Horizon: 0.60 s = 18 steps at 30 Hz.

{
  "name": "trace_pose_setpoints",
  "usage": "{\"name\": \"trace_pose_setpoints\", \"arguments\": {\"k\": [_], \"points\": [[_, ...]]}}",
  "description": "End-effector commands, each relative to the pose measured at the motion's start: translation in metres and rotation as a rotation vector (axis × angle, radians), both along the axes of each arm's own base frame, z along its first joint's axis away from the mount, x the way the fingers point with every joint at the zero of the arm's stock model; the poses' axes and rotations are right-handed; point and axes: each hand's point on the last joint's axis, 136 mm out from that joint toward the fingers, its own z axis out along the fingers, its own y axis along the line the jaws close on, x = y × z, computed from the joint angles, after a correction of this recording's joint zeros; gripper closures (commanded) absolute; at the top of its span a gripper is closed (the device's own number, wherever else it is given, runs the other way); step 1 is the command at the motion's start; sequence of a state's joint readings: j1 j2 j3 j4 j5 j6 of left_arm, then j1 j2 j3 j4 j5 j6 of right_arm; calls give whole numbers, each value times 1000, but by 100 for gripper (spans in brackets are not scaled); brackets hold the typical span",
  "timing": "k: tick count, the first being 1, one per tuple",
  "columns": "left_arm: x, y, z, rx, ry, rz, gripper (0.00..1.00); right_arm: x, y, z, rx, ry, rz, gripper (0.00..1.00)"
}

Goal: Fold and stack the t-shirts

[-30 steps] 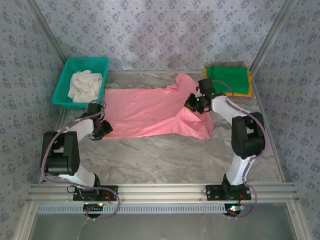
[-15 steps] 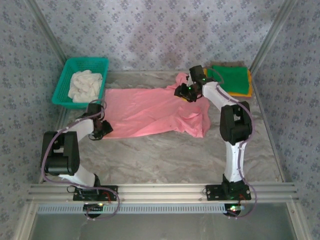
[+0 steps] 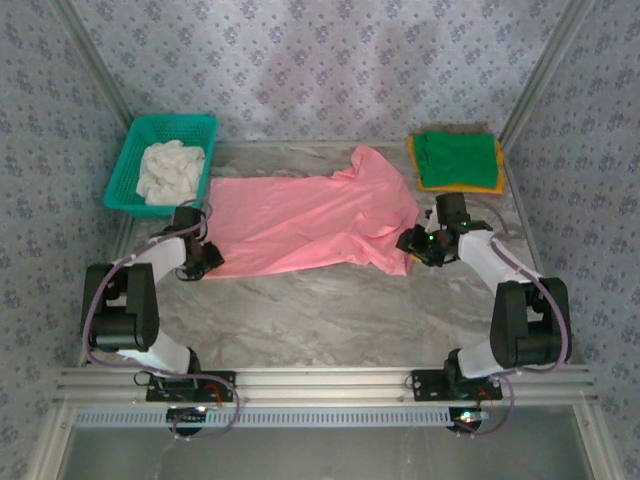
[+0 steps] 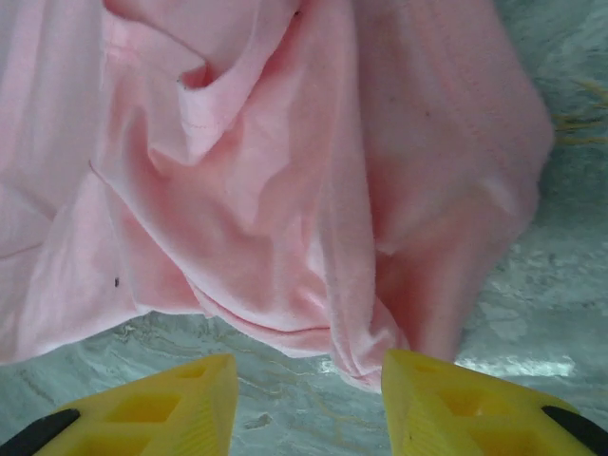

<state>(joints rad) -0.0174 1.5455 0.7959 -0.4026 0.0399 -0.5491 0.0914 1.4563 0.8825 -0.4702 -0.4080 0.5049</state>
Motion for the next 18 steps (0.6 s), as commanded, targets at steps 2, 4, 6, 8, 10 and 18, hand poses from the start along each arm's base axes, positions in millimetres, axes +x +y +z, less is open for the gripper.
{"name": "trace_pose_setpoints", "arguments": {"k": [2, 4, 6, 8, 10, 18], "points": [[-21, 5, -6, 12, 74, -1, 63, -9, 12, -10, 56, 44, 94, 53], [-21, 5, -6, 10, 71, -2, 63, -10, 9, -17, 45, 40, 96, 53], [-22, 5, -6, 9, 75, -3, 62, -12, 3, -25, 32, 62, 83, 53], [-21, 5, -5, 10, 76, -6, 63, -11, -2, -33, 34, 63, 58, 53], [-21, 6, -4, 12, 72, -3, 62, -12, -8, -40, 37, 80, 26, 53], [-20, 10, -4, 5, 72, 5, 63, -9, -2, -56, 64, 97, 47, 67]]}}
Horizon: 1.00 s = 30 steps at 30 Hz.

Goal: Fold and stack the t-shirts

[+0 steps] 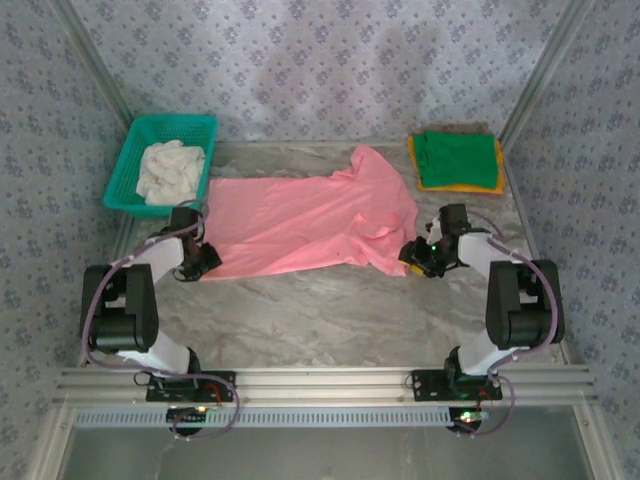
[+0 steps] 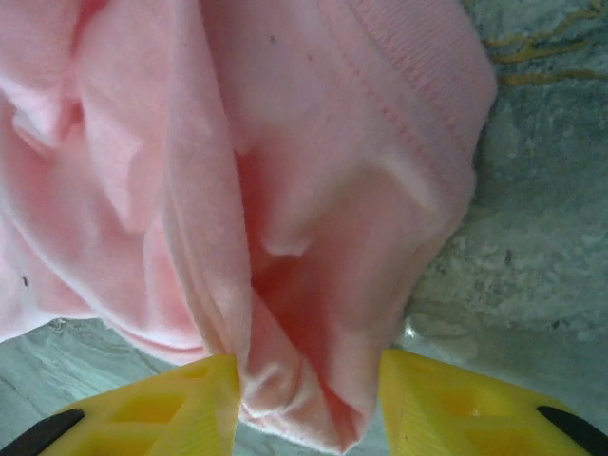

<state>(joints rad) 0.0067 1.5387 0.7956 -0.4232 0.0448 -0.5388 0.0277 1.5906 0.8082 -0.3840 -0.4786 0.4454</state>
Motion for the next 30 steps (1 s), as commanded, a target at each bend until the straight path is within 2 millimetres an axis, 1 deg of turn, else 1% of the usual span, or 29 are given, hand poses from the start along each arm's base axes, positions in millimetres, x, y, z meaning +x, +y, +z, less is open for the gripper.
{"name": "trace_pose_setpoints", "arguments": {"k": [1, 2, 4, 5, 8, 13, 15, 20, 21, 22, 24, 25, 26, 28, 30], "points": [[-16, 3, -5, 5, 58, -8, 63, 1, 8, -6, 26, 1, 32, 72], [-16, 3, -5, 6, 59, -7, 62, 1, 9, -6, 26, -1, 31, 75], [-17, 3, -6, 6, 63, -8, 62, 3, 5, -4, 11, -11, 15, 88], [-18, 4, -7, 7, 67, -6, 62, 3, 2, -3, 1, -12, 6, 92], [-19, 5, -7, 9, 69, -5, 62, 2, -13, 4, -51, -10, -33, 99], [-18, 11, -7, 16, 69, -2, 62, -4, -47, 8, -107, 48, -121, 100], [-17, 13, -6, 17, 72, -1, 62, -5, -54, 6, -118, 71, -129, 100], [-17, 16, -4, 33, 76, -11, 62, -4, -63, 5, -123, 93, -140, 100], [-17, 17, -3, 38, 75, -14, 62, -2, -64, 6, -124, 83, -139, 98], [-18, 16, -2, 36, 75, -18, 62, -2, -63, 8, -121, 81, -135, 91], [-18, 15, 2, 35, 73, -24, 61, -2, -64, 11, -121, 86, -138, 68], [-18, 16, 5, 37, 70, -24, 60, 0, -64, 16, -124, 71, -141, 63], [-18, 15, 9, 35, 61, -24, 59, -3, -64, 19, -126, 77, -143, 63], [-16, 14, 21, 34, 34, -18, 55, 5, -62, 36, -126, 24, -152, 62], [-10, 10, 37, 32, -8, -18, 53, 13, -52, 53, -119, -36, -135, 63]]}}
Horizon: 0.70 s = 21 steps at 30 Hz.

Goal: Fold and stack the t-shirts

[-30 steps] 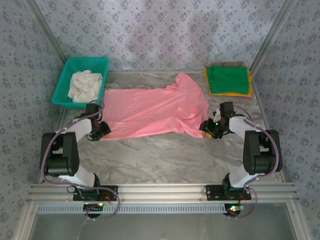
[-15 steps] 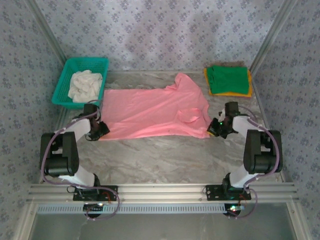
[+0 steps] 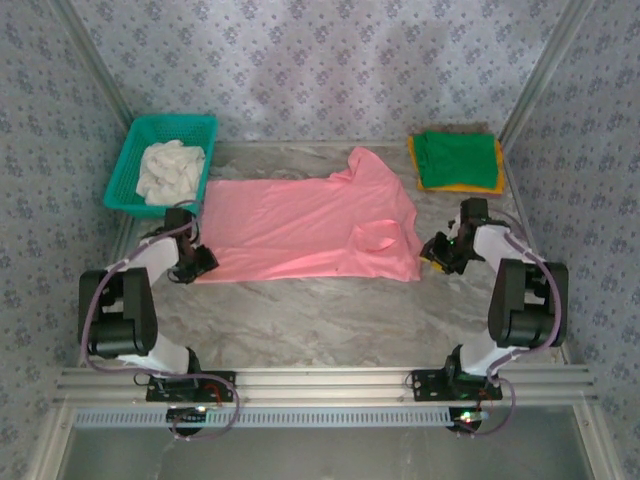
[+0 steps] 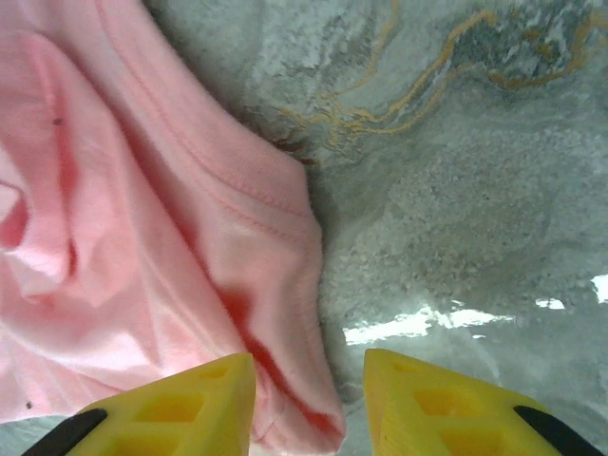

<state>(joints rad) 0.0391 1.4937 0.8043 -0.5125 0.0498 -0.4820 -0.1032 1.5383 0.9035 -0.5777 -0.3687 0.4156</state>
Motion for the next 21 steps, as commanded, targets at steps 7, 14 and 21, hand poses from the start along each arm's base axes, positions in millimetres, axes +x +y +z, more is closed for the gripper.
{"name": "trace_pose_setpoints", "arguments": {"k": [7, 14, 21], "points": [[29, -30, 89, 77, -179, -73, 53, 43, 69, 55, 52, -181, 145, 94], [51, -83, 69, 4, -206, -158, 58, 68, 89, 26, 56, -107, 165, 74], [45, -85, 26, 5, -132, -157, 59, 83, 83, 16, 39, -86, 112, 62]]}}
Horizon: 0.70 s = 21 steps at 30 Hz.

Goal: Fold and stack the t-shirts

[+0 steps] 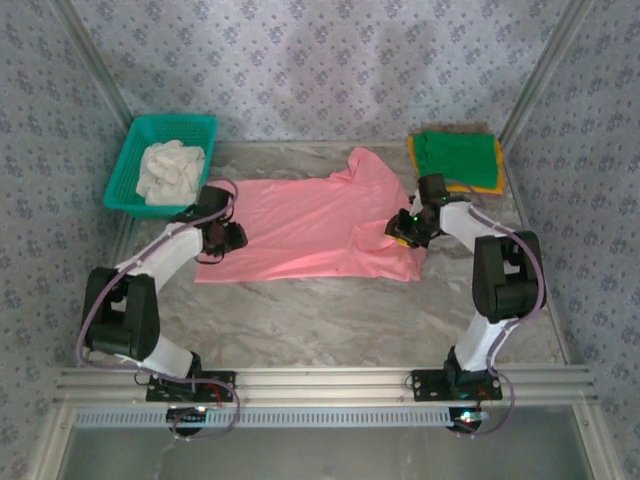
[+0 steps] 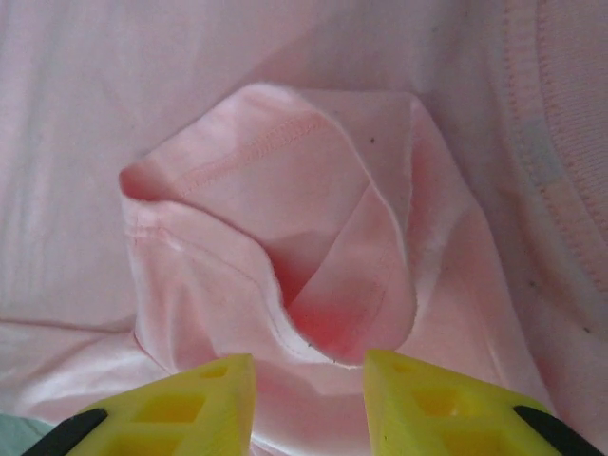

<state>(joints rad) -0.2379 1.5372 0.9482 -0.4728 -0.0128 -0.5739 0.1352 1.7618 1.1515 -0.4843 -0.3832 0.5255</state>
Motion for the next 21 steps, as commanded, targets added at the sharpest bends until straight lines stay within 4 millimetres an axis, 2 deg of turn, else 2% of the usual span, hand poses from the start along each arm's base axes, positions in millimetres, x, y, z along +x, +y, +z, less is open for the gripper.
{"name": "trace_pose_setpoints", "arguments": {"k": [1, 6, 9, 11, 13, 17, 21], "points": [[0, -2, -14, -6, 16, 9, 59, 20, -2, 8, -4, -18, -37, 61], [-1, -1, -24, 8, 44, 0, 59, 23, 0, -2, 1, 22, -47, 63], [-2, 1, -26, 22, 44, -5, 59, 27, 3, 5, -27, -30, -26, 63], [-2, 2, -26, 28, 44, -11, 59, 33, 16, 14, -20, -78, 41, 63], [-1, 1, -27, 30, 44, -18, 59, 36, 37, 21, -5, -97, 145, 62], [0, 2, -28, 35, 48, -23, 59, 29, 69, 9, -42, -40, 352, 63], [-3, 4, -26, 35, 38, -20, 59, 23, 77, -1, -36, -24, 481, 59]]}}
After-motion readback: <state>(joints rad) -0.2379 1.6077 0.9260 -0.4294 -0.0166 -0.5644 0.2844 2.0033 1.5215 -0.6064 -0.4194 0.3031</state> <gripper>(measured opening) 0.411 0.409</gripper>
